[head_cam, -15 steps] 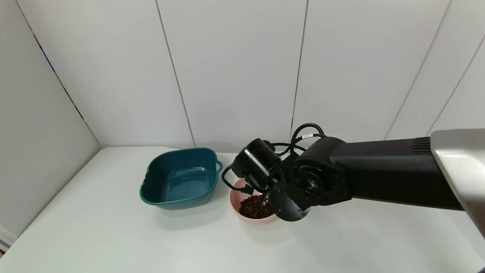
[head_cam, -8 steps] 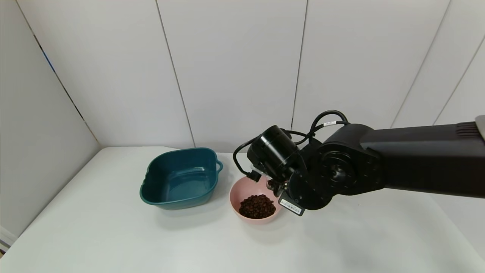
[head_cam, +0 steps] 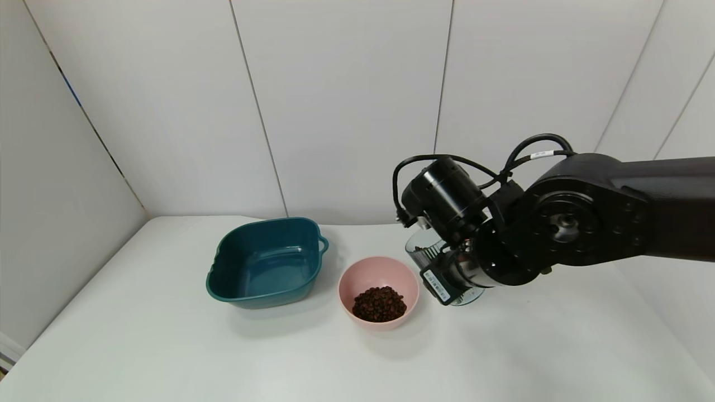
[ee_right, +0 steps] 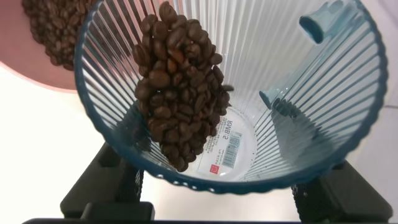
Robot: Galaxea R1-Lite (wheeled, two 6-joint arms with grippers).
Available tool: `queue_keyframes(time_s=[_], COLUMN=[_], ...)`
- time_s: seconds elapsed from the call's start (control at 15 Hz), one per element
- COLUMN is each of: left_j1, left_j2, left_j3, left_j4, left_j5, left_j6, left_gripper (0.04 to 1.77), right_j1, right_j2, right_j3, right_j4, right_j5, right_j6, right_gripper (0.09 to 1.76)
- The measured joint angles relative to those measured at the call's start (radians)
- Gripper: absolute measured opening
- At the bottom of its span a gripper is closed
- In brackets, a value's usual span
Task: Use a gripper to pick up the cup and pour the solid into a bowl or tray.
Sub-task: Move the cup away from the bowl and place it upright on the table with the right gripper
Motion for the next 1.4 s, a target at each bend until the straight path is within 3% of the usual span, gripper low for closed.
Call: queue_keyframes(time_s=[0.2, 0.53, 0.8, 1.0, 1.2, 1.4], left_j1=[0.0, 0.0, 0.0, 0.0, 0.0, 0.0], left_j2=[0.0, 0.0, 0.0, 0.0, 0.0, 0.0], left_j3=[0.0, 0.0, 0.0, 0.0, 0.0, 0.0], left_j4=[0.0, 0.0, 0.0, 0.0, 0.0, 0.0], left_j5=[0.0, 0.0, 0.0, 0.0, 0.0, 0.0], left_j6=[0.0, 0.0, 0.0, 0.0, 0.0, 0.0], left_gripper=[1.72, 1.72, 1.72, 1.72, 1.72, 1.72], right_j1=[-0.053, -0.177, -0.273, -0.325, -0.36, -0.414], right_j2=[-0.056, -0.161, -0.214, -0.233, -0.231, -0.211], right_j3=[0.069, 0.273, 0.439, 0.491, 0.542, 0.619], right_j4=[-0.075, -0.374, -0.568, -0.596, -0.759, -0.864], right_j5=[0.074, 0.209, 0.249, 0.253, 0.265, 0.335], right_j6=[0.058, 0.058, 0.023, -0.008, -0.013, -0.045], right_gripper=[1.32, 1.32, 1.32, 1.32, 1.32, 1.32])
